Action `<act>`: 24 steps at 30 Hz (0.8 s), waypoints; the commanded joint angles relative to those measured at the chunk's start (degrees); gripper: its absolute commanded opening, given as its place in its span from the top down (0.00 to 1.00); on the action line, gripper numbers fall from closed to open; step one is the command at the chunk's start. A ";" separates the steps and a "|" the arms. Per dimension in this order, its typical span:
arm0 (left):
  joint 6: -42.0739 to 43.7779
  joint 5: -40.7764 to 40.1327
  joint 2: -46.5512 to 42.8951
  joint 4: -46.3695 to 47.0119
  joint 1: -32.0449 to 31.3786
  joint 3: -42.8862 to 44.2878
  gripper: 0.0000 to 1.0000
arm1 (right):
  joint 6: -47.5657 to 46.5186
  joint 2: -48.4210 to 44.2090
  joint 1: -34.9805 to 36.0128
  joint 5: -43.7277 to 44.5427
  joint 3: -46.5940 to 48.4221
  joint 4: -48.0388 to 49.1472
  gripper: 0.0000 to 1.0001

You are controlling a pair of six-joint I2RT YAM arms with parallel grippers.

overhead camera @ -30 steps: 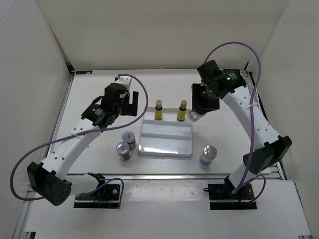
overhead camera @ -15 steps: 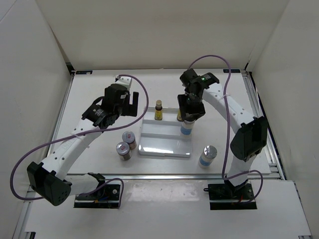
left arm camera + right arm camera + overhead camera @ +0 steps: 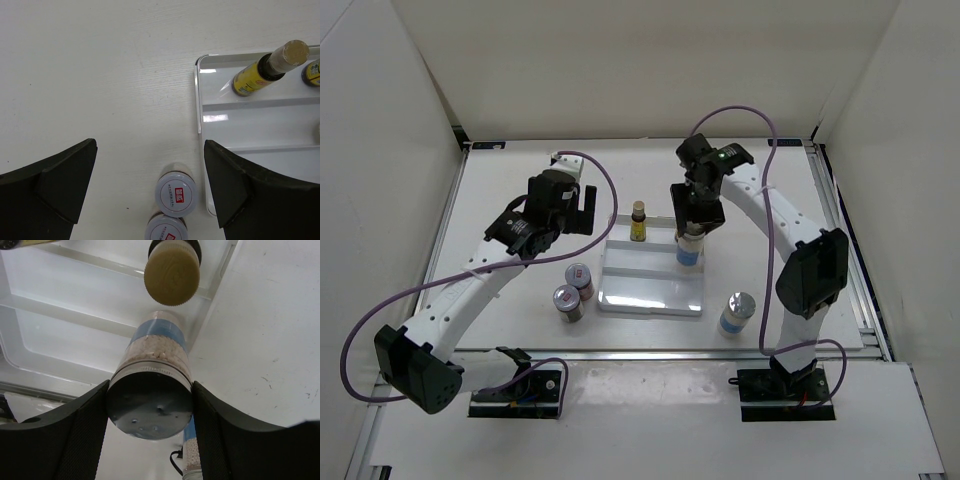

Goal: Organize the condiment bottles

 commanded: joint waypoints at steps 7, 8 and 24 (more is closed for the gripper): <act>0.54 -1.29 -2.21 -0.24 -0.20 -0.59 0.01 | -1.04 2.61 0.40 -0.52 5.91 -1.27 1.00; 0.54 -1.81 -2.21 -0.24 -0.20 -0.06 0.01 | -1.05 2.61 0.40 0.08 5.92 -1.27 1.00; 1.06 -1.82 -1.68 -0.24 -0.20 -0.06 0.01 | -1.57 0.77 0.40 5.28 -0.76 3.91 1.00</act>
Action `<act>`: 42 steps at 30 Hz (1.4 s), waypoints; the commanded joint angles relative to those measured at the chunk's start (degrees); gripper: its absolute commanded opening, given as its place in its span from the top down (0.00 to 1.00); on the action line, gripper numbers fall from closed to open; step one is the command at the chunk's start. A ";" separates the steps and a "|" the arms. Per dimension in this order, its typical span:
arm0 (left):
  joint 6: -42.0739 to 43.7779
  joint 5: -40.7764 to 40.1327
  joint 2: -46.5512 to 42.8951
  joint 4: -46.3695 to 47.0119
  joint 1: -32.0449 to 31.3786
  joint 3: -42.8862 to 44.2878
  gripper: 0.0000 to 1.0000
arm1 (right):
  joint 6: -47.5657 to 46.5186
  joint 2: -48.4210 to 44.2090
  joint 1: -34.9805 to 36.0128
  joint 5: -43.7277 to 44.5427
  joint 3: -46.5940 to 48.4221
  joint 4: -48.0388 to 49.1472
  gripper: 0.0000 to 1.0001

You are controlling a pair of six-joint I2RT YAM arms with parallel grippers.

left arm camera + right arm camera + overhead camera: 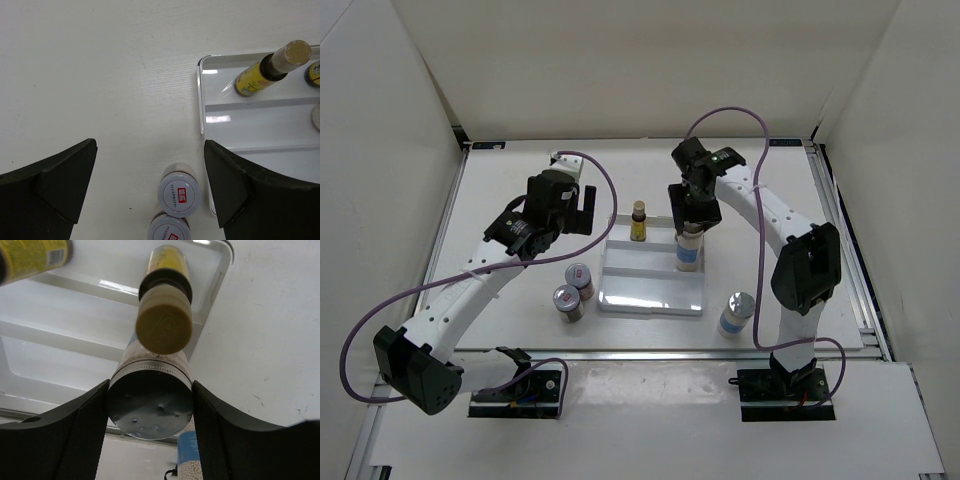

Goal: Organize the condiment bottles

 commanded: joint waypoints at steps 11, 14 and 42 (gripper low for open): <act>0.32 -1.25 -0.87 -0.26 -0.20 0.47 0.01 | 0.31 -2.10 0.82 1.76 -2.86 -1.00 0.98; 0.32 -1.25 -0.35 -0.26 -0.20 0.47 0.01 | 0.31 -2.70 1.35 1.76 -2.87 -1.53 0.57; -1.79 -0.19 1.33 -0.26 -0.20 -0.59 0.01 | 13.58 -35.58 1.35 -4.48 -30.81 -21.75 0.00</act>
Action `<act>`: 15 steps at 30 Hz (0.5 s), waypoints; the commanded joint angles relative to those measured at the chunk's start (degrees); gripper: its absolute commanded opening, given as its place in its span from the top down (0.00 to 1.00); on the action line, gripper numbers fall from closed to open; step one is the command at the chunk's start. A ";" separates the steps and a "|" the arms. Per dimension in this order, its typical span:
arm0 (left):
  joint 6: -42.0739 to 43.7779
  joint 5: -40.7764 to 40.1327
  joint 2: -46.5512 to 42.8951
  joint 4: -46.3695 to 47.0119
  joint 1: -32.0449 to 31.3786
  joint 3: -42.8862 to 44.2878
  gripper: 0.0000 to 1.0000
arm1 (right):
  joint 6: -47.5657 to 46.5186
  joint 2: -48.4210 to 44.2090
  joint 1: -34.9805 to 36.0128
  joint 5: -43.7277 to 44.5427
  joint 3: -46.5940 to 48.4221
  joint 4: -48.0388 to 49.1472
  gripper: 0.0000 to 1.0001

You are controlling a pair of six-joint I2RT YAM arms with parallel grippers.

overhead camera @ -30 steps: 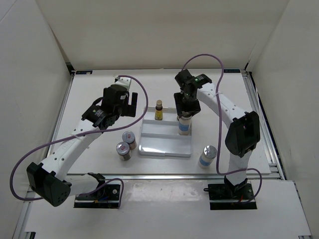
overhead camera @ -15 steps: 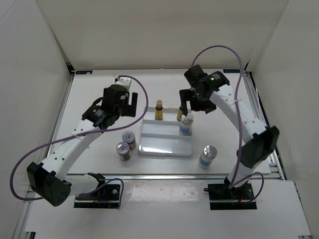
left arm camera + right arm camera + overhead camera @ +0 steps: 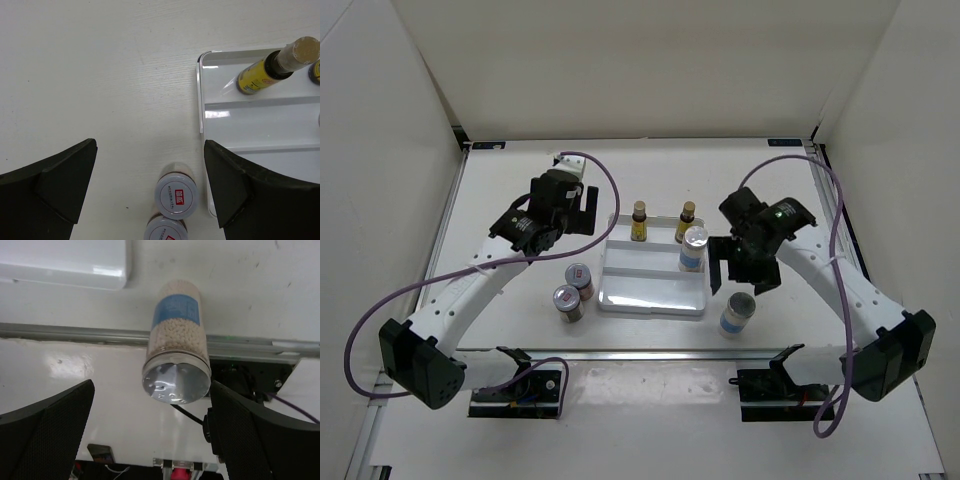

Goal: Organize the condiment bottles

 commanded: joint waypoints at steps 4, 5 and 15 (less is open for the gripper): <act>-0.68 -0.22 -0.53 -0.24 -0.20 -0.59 0.01 | 3.79 -1.82 0.17 -0.33 -7.91 -6.09 0.00; -0.68 -0.22 -0.53 -0.24 -0.20 -0.59 0.01 | 4.32 -1.82 0.17 0.20 -8.52 -6.09 0.00; -0.68 0.31 0.00 -1.29 -0.20 -0.59 0.01 | 3.80 0.91 0.17 2.48 -10.65 -2.66 0.43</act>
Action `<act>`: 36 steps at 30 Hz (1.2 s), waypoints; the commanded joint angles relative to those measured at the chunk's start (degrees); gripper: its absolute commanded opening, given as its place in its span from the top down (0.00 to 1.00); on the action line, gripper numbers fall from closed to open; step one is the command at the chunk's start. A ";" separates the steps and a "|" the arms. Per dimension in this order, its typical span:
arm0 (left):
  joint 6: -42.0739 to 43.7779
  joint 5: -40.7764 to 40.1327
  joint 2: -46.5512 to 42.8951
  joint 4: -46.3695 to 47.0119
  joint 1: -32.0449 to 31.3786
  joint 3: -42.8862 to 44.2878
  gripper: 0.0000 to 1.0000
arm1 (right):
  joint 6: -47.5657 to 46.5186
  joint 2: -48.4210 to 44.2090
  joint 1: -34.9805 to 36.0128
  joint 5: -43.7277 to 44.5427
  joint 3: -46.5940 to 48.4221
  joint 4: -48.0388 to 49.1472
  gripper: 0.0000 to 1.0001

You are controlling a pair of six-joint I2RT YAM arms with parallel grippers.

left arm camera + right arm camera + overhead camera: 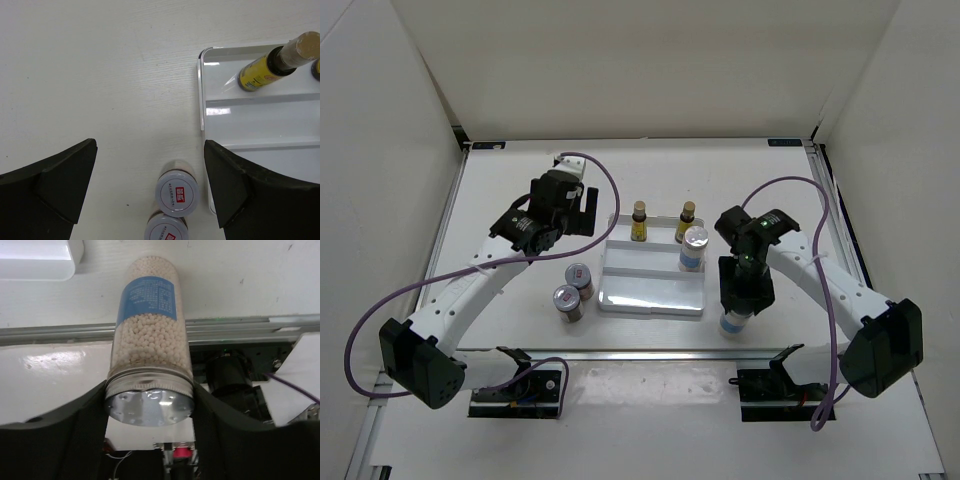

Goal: Organize the condiment bottles

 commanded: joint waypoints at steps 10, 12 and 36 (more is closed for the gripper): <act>-0.96 0.25 0.37 -0.77 -0.20 -0.59 0.01 | -0.14 -0.95 0.84 2.87 12.29 -12.46 1.00; -0.96 0.25 0.37 -0.77 -0.20 -0.59 0.01 | -0.84 -1.48 1.55 3.39 16.26 -14.40 1.00; 0.62 -2.48 -2.97 -0.24 -0.20 -2.70 0.01 | -18.16 36.39 13.07 5.50 64.45 -15.04 1.00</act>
